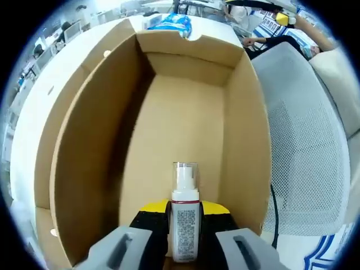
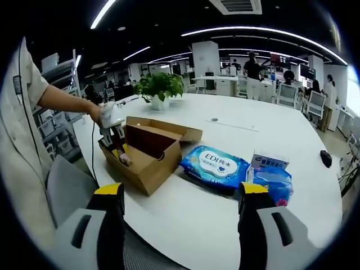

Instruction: Operate the shoe box by opening the lid, removing the specified soft item, and placing it in the target area until the item is outside and the box remains undamaged.

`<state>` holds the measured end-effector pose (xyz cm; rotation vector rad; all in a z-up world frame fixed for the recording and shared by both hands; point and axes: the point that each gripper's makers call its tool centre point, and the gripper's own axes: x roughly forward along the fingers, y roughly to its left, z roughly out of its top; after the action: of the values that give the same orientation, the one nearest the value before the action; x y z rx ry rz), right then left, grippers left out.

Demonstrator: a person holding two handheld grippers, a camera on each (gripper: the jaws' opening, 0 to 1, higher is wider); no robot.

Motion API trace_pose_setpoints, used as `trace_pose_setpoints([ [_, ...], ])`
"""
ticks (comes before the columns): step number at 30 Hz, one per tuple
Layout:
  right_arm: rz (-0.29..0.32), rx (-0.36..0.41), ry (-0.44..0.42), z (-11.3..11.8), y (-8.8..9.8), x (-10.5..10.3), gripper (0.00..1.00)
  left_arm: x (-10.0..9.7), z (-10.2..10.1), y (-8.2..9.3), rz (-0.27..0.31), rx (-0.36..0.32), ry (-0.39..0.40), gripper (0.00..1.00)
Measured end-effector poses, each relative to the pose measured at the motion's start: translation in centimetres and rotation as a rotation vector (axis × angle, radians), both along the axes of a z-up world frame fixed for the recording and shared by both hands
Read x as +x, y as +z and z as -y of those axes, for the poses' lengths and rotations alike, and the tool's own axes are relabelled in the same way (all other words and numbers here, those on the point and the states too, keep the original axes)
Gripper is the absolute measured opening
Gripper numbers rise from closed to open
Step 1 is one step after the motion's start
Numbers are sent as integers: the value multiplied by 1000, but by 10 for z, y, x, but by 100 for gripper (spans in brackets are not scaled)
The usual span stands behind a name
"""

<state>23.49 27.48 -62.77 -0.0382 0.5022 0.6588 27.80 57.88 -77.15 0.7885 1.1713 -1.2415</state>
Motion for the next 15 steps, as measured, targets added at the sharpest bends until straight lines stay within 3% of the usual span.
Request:
trace_pose_setpoints([
  [7, 6, 39, 3, -15, 2, 3, 75, 8, 11, 13, 17, -41, 50, 19],
  [11, 10, 60, 3, -22, 5, 7, 73, 18, 21, 26, 70, -95, 96, 19],
  [15, 15, 75, 9, -28, 8, 9, 71, 21, 27, 35, 74, -134, 132, 19],
])
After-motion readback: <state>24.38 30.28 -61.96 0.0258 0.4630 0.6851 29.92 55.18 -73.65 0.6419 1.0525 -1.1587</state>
